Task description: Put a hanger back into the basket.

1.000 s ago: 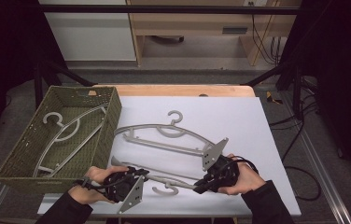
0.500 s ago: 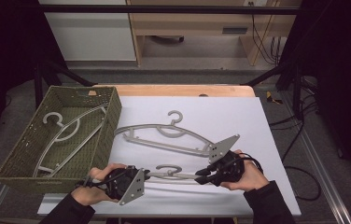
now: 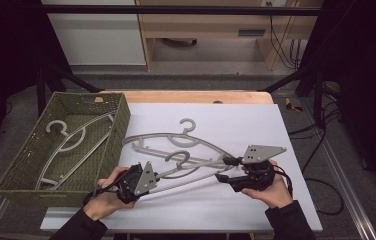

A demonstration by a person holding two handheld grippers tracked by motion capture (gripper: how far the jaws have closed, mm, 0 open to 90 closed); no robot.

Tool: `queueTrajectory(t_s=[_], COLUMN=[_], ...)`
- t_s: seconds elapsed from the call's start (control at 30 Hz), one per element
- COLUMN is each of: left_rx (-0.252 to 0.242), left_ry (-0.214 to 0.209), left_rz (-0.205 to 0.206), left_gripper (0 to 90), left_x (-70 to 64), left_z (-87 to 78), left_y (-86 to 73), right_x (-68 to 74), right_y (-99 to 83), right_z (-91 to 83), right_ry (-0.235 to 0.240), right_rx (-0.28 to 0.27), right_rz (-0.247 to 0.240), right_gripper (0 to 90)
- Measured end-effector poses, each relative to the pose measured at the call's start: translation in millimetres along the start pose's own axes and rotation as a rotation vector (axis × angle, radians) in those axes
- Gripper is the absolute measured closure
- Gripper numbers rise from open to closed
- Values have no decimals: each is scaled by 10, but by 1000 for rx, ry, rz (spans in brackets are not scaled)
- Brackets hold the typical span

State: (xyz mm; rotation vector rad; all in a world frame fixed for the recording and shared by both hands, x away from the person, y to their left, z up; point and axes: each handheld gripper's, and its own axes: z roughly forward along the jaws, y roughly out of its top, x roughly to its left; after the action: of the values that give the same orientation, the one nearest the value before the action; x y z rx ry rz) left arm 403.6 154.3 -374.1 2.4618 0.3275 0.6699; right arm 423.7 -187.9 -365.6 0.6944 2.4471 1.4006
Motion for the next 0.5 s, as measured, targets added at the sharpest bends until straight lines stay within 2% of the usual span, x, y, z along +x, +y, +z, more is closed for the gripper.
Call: queueTrajectory(t_s=[0.03, 0.1, 0.17, 0.27, 0.33, 0.5], left_rx=[2, -12, -28, -27, -48, -64], left_ry=[2, 4, -1, 14, 4, 8], left_rz=[-9, -54, -89, -122, -157, -195], left_gripper=[807, 807, 806, 807, 806, 807], left_x=[15, 58, 94, 155, 186, 275], left_z=[-11, -49, -83, -149, -179, -284], left_y=[3, 7, 10, 25, 28, 58], right_x=[-6, -18, -25, -38, -50, -72], right_y=[-37, -103, -163, -259, -317, -392], right_z=[-11, -29, -48, -91, -135, -183], right_ry=[-16, -40, -62, -106, -149, -209], right_rx=[-20, -44, -64, -92, -107, -122], right_rz=[12, 46, 64, 91, 108, 146], right_gripper=[349, 289, 257, 215, 168, 96])
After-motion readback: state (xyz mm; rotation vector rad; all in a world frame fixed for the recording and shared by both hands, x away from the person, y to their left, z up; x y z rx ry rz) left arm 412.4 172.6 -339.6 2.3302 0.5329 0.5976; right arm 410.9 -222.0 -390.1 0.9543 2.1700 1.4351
